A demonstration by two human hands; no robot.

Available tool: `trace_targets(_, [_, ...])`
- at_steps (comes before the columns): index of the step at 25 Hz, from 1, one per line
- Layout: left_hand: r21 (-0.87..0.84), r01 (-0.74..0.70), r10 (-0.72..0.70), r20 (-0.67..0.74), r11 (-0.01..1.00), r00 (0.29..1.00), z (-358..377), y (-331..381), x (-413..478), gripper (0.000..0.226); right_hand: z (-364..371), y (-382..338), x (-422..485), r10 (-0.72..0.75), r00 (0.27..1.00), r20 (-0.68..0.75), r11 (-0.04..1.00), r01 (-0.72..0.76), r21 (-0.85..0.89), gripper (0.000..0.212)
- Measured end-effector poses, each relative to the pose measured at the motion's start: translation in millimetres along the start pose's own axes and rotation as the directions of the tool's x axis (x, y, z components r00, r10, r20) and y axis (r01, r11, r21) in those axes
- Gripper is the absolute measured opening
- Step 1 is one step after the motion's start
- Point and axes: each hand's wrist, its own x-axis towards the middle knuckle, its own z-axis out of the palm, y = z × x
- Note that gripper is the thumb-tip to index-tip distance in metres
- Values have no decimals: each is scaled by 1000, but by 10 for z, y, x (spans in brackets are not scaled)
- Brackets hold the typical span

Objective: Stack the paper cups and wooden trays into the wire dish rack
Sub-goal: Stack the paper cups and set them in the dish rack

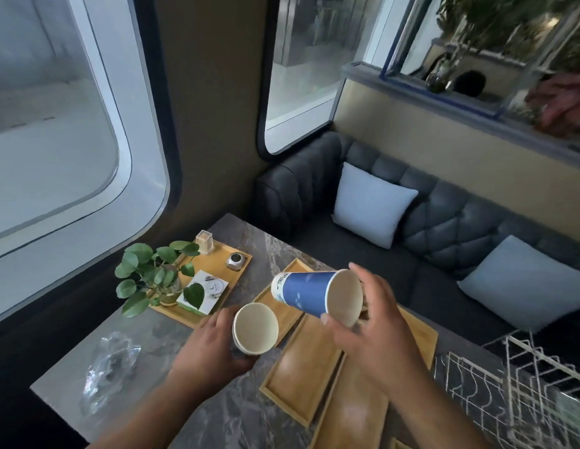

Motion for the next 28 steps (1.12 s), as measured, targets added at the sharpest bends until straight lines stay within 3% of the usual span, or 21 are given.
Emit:
trace_targets(4, [-23,-52,52,-3,998,999,161,667,40,87,-599,74,-445,-30,996,-87,999,32,22,84])
trace_targets(9, [-3,-186,185,-52,983,981,315,1556,-165,78,-1193,265,-997,-48,996,-77,999,47,-19,82])
trace_targets(16, [120,-331,340,-62,936,938,479,2494,-578,86,-1760,608,-1509,-44,998,-52,999,43,-8,84])
trace_targets(23, [172,-411,423,-40,895,905,650,2845,-903,86,-1694,824,-1666,-37,999,40,995,40,-89,96])
trace_targets(28, [55,-379,380,-12,924,925,560,2708,-844,85,-1475,674,-1512,0,997,77,997,6,-82,97])
